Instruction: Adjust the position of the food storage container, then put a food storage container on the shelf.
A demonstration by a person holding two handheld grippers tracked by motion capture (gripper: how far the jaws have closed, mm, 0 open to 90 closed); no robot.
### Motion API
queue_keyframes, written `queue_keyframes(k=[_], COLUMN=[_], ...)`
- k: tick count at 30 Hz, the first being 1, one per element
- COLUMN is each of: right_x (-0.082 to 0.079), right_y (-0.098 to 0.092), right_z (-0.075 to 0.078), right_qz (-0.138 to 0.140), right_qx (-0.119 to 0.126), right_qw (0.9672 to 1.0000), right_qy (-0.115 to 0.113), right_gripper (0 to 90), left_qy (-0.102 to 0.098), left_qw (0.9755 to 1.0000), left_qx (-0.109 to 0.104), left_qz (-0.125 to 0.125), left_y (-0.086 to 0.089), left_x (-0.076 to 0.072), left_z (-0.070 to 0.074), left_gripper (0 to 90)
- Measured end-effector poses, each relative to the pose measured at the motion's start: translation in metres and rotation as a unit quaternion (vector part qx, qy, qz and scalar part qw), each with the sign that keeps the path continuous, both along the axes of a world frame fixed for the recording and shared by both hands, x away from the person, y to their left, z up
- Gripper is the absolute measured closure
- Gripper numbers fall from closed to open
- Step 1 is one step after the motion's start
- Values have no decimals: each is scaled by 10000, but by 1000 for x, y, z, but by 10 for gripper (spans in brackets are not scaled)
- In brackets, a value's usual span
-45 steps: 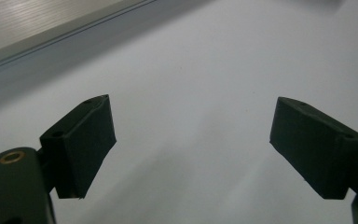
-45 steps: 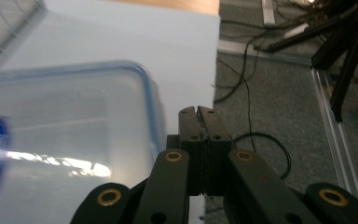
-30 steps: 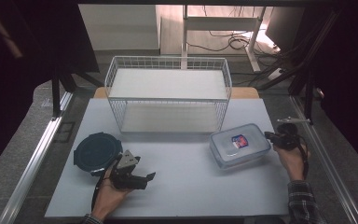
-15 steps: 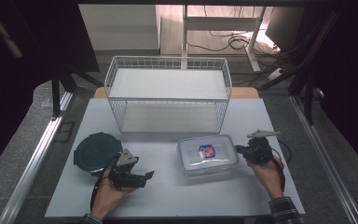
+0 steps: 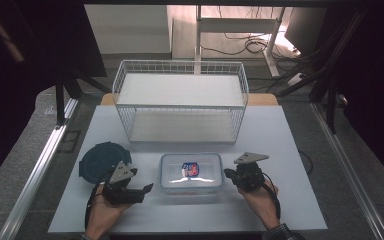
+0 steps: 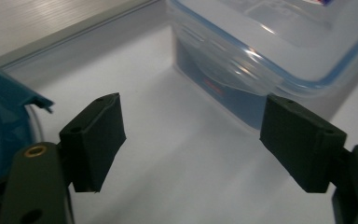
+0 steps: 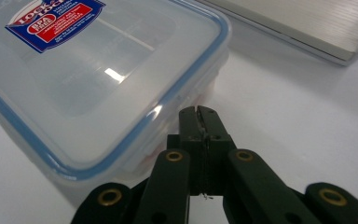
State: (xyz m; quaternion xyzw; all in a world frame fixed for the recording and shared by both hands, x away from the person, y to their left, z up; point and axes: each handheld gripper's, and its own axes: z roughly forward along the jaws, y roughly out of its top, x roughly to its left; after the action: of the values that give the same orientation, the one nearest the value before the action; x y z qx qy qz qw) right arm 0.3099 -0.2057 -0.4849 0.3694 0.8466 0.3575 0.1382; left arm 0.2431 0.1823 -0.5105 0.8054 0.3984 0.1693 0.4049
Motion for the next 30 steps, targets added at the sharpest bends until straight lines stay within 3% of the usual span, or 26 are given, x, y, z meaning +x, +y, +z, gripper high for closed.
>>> queue_keyframes(k=[3, 6, 7, 8, 9, 10, 11, 12, 14, 17, 19, 27, 29, 30], right_x=[-5, -13, -13, -18, -18, -22, -22, -23, -23, -23, -25, -24, -23, -22], right_y=[-12, -28, -28, -35, -35, -36, -36, -35, -35, -34, -32, -26, -20, -17], right_z=[3, 7, 7, 5, 5, -1, -1, -8, -10, -9, -6, -3, -2, -2], right_qz=[-343, -447, -447, -373, -373, -308, -308, -395, -310, -246, -134, 43, 230, 289], right_qx=[-91, 213, 213, 467, 467, 447, 447, 146, 102, 233, 312, 379, 331, 322], right_qw=[9991, 9984, 9984, 9978, 9978, 9978, 9978, 9980, 9985, 9984, 9977, 9976, 9976, 9976], right_qy=[-225, -284, -284, -297, -297, -375, -375, -462, -432, -447, -584, -574, -555, -549], right_gripper=[736, 485, 485, 278, 278, 68, 68, 3, 0, 0, 0, 0, 0, 0], left_qy=[-25, -38, -38, -106, -106, -114, -114, -90, -10, -8, 32, 96, 373, 373], left_qw=[9999, 9995, 9995, 9993, 9993, 9993, 9993, 9992, 9986, 9982, 9974, 9969, 9962, 9962], left_qx=[46, 95, 95, 83, 83, -11, -11, -104, -309, -406, -549, -531, -531, -531], left_qz=[-157, -311, -311, -344, -344, -363, -363, -384, -438, -443, -474, -579, -580, -580], left_y=[-4, -6, -6, -6, -6, -4, -4, -3, 0, 2, 2, -4, -10, -10], left_x=[-4, -6, -6, -8, -8, -9, -9, -9, -8, -6, -5, 0, 6, 6], left_z=[-3, -6, -6, -7, -7, -7, -7, -8, -11, -12, -13, -11, -5, -5], left_gripper=[181, 132, 121, 106, 95, 83, 77, 69, 58, 51, 47, 42, 50, 54])
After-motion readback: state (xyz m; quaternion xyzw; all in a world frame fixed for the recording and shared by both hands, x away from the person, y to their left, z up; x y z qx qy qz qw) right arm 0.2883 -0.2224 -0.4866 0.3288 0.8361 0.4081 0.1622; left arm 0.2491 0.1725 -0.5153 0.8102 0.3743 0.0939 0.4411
